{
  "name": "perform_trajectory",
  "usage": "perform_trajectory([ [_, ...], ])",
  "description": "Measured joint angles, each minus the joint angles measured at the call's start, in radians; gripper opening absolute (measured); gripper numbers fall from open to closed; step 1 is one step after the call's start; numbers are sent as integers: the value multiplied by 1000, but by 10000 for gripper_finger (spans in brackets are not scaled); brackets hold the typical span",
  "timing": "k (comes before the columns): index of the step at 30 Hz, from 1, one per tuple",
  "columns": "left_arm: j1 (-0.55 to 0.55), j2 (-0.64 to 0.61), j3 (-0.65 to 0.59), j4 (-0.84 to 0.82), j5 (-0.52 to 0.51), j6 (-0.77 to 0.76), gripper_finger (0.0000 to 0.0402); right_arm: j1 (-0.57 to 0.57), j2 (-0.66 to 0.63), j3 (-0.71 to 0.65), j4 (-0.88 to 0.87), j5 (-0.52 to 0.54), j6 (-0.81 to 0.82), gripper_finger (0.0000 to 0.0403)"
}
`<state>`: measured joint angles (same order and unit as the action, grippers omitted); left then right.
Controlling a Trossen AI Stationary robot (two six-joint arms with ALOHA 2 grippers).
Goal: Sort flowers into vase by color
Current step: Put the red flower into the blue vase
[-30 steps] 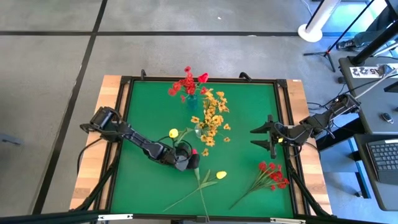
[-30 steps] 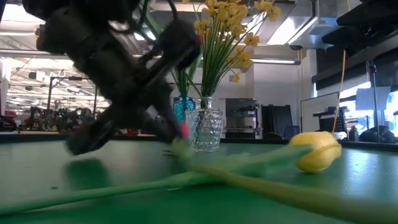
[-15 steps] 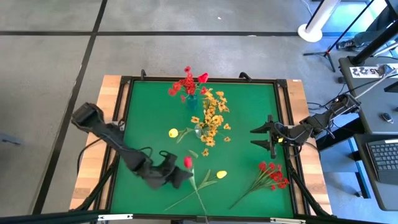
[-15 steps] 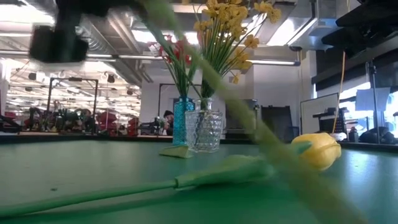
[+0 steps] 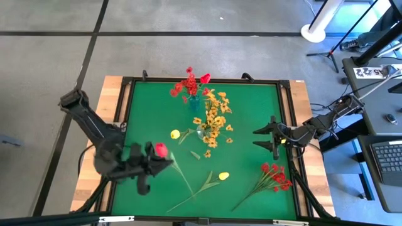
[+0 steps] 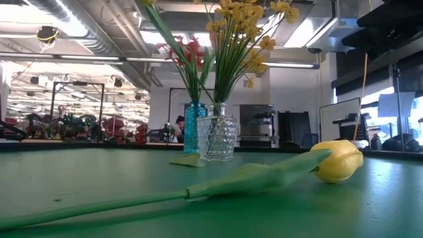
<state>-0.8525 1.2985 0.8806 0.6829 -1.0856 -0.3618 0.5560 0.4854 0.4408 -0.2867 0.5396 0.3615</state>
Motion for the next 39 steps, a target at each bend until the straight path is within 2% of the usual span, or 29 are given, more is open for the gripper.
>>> perform_trajectory([
  [3, 11, -47, 0, 27, -5, 145, 0, 0, 0, 0, 0, 1, 0, 220],
  [6, 37, -80, 0, 21, -19, 207, 0, 0, 0, 0, 0, 2, -1, 220],
  [8, 55, -105, 0, 28, -65, 254, 0, 0, 0, 0, 0, 2, -5, 220],
  [11, 89, -145, 0, 28, -116, 375, 0, 0, 0, 0, 0, 36, -29, 220],
  [14, 128, -190, 0, 29, -122, 494, 0, 0, 0, 0, 0, 69, -47, 220],
  [23, 323, -301, 0, 38, -118, 799, 0, 0, 1, 0, 1, 137, -81, 220],
  [32, 527, -326, 0, -12, 43, 919, 0, 0, 1, 0, 1, 280, -86, 220],
  [39, 622, -323, 0, -172, 220, 818, 0, 0, 1, 0, 2, 377, -77, 220],
])
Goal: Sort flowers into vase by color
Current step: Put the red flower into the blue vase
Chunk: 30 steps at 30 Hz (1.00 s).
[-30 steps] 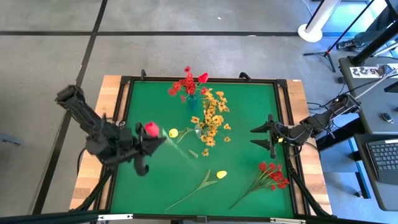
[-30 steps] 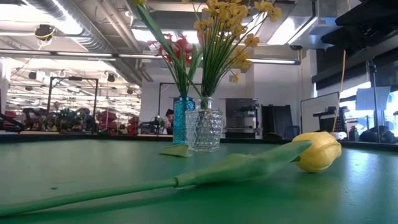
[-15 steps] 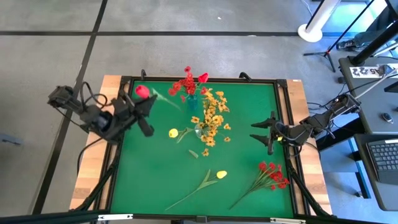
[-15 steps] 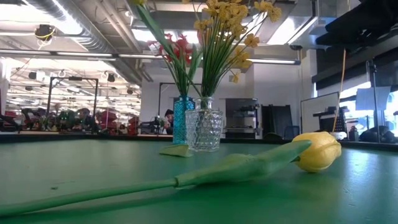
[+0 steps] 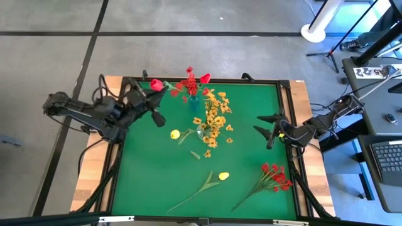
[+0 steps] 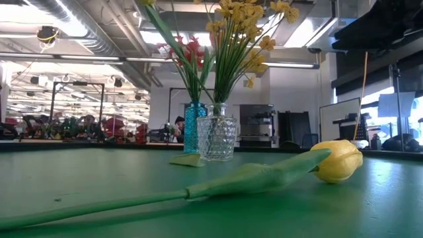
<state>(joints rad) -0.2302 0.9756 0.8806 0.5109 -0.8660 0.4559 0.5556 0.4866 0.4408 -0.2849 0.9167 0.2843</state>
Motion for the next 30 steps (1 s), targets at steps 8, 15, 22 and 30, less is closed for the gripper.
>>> perform_trajectory([
  [8, 11, 5, 0, -92, 19, -23, 0, 0, 0, 0, 30, 22, 2, 220],
  [15, 92, 7, 0, -126, 234, -215, 0, 0, 1, 0, 58, 51, -2, 220],
  [22, 198, 15, -77, -157, 259, -313, 0, 0, 31, 0, 56, 52, -2, 220],
  [30, 294, 14, -190, 16, 270, -292, 0, 0, 43, -1, 49, 76, -5, 220],
])
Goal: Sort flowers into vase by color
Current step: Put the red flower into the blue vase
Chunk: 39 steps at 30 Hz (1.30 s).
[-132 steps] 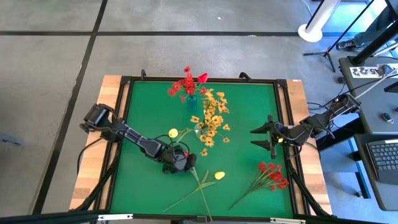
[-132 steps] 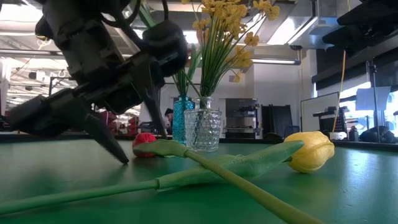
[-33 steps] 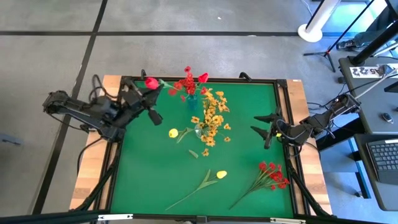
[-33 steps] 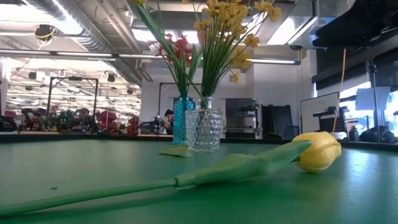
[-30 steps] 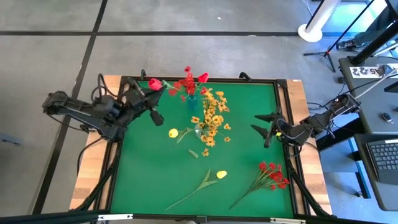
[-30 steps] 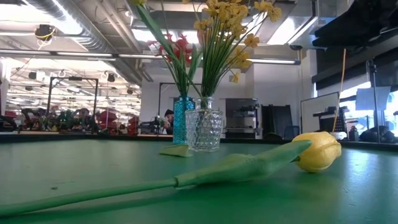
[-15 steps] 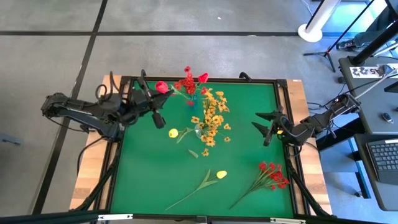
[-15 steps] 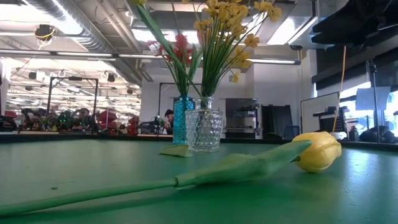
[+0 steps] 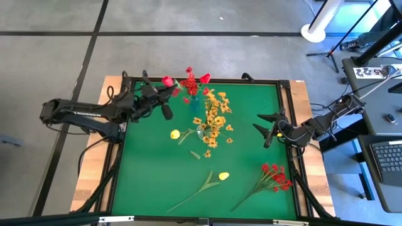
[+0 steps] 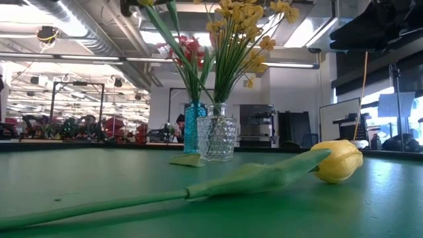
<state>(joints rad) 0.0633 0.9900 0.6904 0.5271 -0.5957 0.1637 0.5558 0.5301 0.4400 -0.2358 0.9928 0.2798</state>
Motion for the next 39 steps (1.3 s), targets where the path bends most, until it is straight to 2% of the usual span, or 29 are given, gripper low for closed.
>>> perform_trajectory([
  [7, 23, -1, -13, 84, 120, 47, 0, 0, 17, 0, 0, 18, 0, 220],
  [18, 23, 34, -13, 87, 126, 137, 0, 0, 25, 0, 1, 40, 0, 220],
  [26, 44, 50, -13, 87, 128, 138, 0, 0, 25, 0, 2, 40, 0, 220],
  [35, 79, 58, -13, 87, 258, 126, 0, 0, 25, 0, 2, 47, 0, 220],
  [39, 102, 67, -13, 77, 277, 99, 0, 0, 25, 0, 2, 47, 0, 220],
])
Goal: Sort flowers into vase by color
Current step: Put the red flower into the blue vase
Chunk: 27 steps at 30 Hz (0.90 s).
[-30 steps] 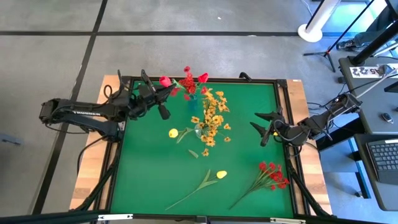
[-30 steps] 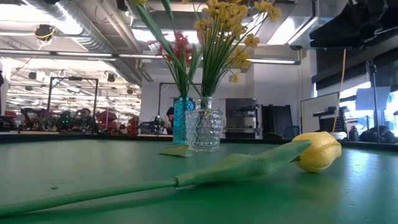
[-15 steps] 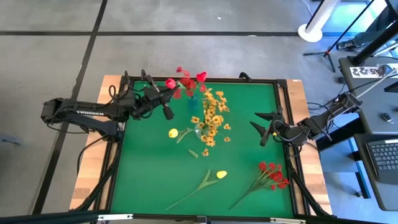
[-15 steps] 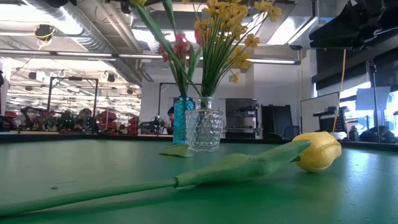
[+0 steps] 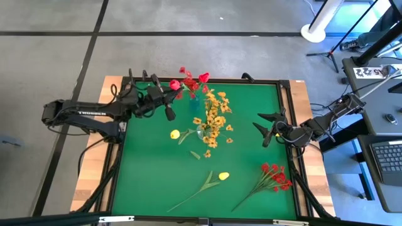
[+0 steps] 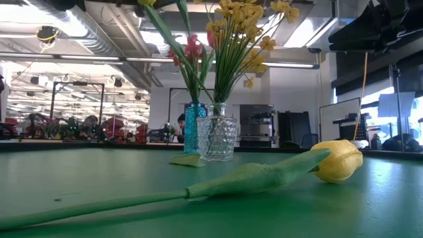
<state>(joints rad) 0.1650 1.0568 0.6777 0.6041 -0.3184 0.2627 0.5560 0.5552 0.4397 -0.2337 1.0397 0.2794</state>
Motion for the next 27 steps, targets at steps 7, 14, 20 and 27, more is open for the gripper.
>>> perform_trajectory([
  [7, 48, 54, 0, -53, 49, -86, 0, 0, 0, 0, -1, 0, -1, 220],
  [14, 72, 104, 0, -45, 51, -99, 0, 0, 0, 0, -2, 0, -1, 220],
  [20, 82, 104, 0, -49, 47, -109, 0, 0, 0, 0, -2, 0, -1, 220],
  [27, 101, 135, 0, -80, 43, -155, 0, 0, 0, 0, -1, 0, -1, 220],
])
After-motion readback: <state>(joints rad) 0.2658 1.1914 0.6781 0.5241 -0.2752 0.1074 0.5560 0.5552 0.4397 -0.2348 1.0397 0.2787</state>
